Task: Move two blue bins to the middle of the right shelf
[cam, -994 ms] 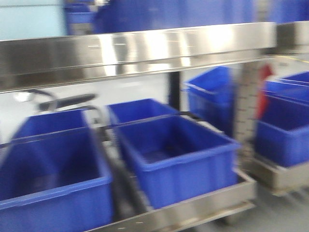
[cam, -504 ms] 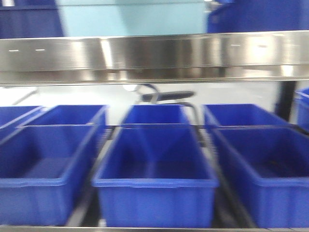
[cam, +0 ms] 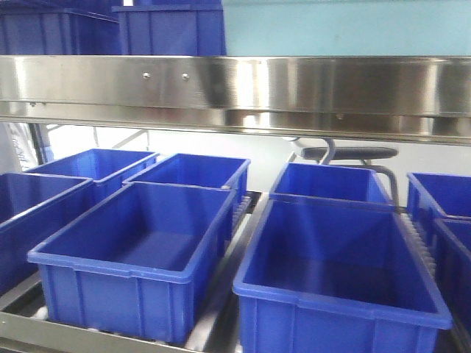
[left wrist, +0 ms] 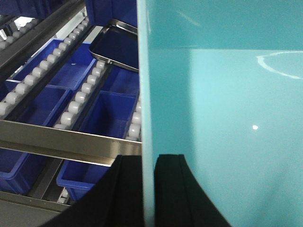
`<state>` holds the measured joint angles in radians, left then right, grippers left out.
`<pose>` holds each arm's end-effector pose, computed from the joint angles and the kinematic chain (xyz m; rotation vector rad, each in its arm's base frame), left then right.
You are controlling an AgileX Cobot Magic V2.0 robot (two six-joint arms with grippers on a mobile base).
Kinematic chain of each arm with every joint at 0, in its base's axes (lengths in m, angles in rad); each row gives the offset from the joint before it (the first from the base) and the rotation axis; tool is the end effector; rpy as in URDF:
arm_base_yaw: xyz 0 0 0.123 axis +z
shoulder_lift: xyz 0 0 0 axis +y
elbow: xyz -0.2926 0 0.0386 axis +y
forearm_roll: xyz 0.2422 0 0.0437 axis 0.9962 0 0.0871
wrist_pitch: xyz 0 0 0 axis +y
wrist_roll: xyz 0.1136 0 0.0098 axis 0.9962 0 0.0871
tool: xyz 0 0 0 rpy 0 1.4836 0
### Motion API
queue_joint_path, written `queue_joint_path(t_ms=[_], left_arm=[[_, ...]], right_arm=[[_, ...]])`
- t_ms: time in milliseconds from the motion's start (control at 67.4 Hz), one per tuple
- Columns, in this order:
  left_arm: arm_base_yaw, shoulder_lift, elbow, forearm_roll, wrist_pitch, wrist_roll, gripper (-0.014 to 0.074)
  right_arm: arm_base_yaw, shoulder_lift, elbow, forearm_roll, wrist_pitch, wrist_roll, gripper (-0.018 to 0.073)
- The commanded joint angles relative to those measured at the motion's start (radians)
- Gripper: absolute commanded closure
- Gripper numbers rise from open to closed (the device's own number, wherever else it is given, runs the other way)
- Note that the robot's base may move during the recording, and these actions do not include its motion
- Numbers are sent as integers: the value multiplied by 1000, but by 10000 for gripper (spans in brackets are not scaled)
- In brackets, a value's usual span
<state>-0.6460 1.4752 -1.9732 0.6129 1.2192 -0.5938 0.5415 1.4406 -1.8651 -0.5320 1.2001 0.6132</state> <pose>0.2634 -0.1214 0.5206 -0.0310 2.0373 -0.0148 0.2710 0.1000 0.4980 0.1210 2.1177 0.0125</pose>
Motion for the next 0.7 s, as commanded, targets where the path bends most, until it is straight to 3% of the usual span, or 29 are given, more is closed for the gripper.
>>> queue_joint_path(t_ms=[0,682], left_arm=[[-7,-10,-12,4,-43,10,707],[-7,-10,-12,4,-43,10,707]], right_arm=[[0,-7,-8,-41,-32,-2,725],[0,-7,-8,-41,-33,-2,725]])
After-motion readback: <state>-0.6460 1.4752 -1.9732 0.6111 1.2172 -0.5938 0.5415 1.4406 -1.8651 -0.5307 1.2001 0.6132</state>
